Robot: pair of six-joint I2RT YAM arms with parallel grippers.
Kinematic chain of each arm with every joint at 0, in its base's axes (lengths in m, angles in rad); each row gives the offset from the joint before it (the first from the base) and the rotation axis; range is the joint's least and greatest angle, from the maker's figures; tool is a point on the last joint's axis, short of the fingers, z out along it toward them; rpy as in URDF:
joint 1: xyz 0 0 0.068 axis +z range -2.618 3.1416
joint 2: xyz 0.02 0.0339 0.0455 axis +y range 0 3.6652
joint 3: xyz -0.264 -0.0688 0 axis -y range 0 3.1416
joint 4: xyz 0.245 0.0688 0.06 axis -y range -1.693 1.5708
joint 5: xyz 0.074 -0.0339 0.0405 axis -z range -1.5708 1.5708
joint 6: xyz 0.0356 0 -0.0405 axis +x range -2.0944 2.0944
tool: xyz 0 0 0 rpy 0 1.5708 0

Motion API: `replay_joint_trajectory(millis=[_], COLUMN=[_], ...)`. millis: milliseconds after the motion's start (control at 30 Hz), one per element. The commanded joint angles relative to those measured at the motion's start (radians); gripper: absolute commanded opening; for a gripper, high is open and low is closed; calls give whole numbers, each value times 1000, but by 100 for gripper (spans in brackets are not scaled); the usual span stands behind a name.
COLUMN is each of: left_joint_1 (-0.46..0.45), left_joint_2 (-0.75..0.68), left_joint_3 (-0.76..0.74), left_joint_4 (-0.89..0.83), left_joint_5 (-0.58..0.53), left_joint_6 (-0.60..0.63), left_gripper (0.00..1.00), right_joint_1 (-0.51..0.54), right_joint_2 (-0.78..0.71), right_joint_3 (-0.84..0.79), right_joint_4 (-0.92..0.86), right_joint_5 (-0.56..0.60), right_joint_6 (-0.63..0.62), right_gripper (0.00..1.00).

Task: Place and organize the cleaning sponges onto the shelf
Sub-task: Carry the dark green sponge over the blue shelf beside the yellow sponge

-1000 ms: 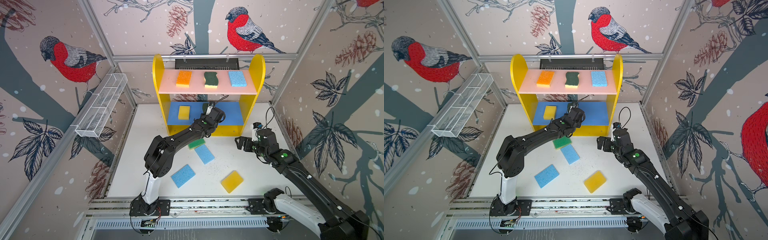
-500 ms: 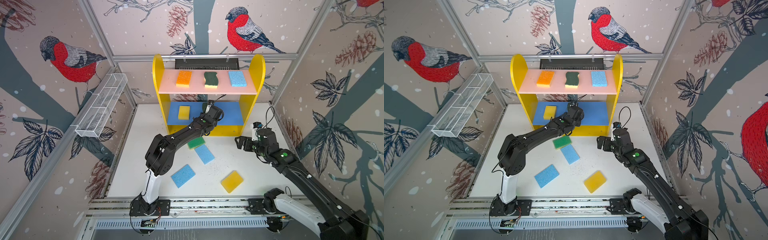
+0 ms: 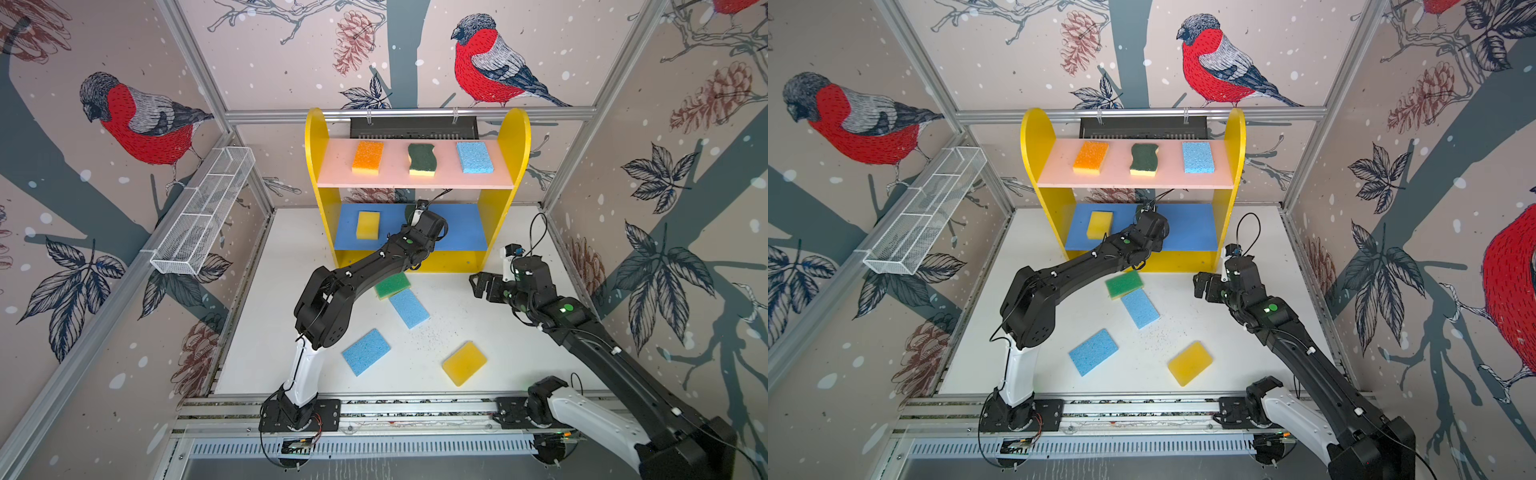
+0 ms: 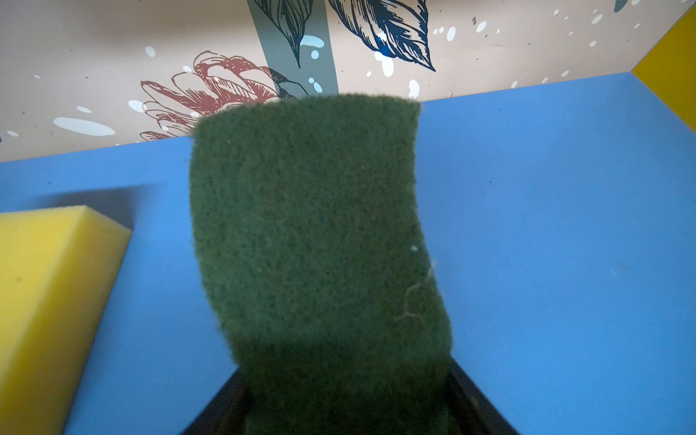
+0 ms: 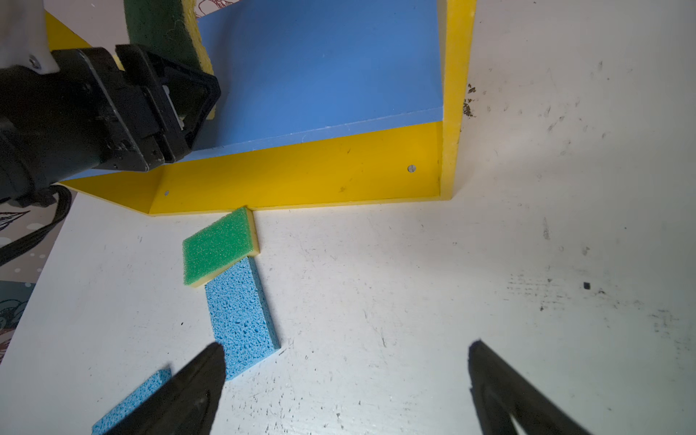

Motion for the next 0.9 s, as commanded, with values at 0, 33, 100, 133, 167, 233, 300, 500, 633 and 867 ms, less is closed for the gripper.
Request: replay_joint_trajectory(millis=[0, 33, 100, 133, 167, 233, 300, 500, 633, 867], left_joint_1=[3, 3, 5, 5, 5, 6, 7, 9, 11, 11], left_joint_2=[8, 11, 13, 15, 16, 19, 22, 30, 41, 54], left_joint_3=[13, 15, 15, 15, 17, 19, 24, 37, 52, 73], left_joint_4=[27, 23, 21, 20, 19, 17, 14, 9, 0, -31], left_joint_5=[4, 5, 5, 6, 6, 6, 8, 9, 6, 3], left_joint_6=[-6, -9, -12, -12, -11, -9, -9, -7, -8, -22], left_gripper=[64, 64, 64, 64, 64, 65, 65, 65, 65, 68], right_joint_1=[0, 0, 0, 0, 1, 0, 1, 0, 0, -2], right_joint_2=[4, 5, 5, 7, 7, 9, 9, 12, 12, 11], right_joint_3=[3, 3, 2, 2, -1, -2, -4, -4, -8, -9], right_joint_4=[7, 8, 9, 11, 11, 16, 18, 21, 24, 24], right_joint_5=[-1, 0, -1, -1, -2, -2, -4, -6, -6, -7], right_joint_6=[7, 7, 6, 6, 6, 8, 9, 6, 6, 6], right_gripper=[100, 100, 100, 100, 100, 100, 100, 100, 100, 100])
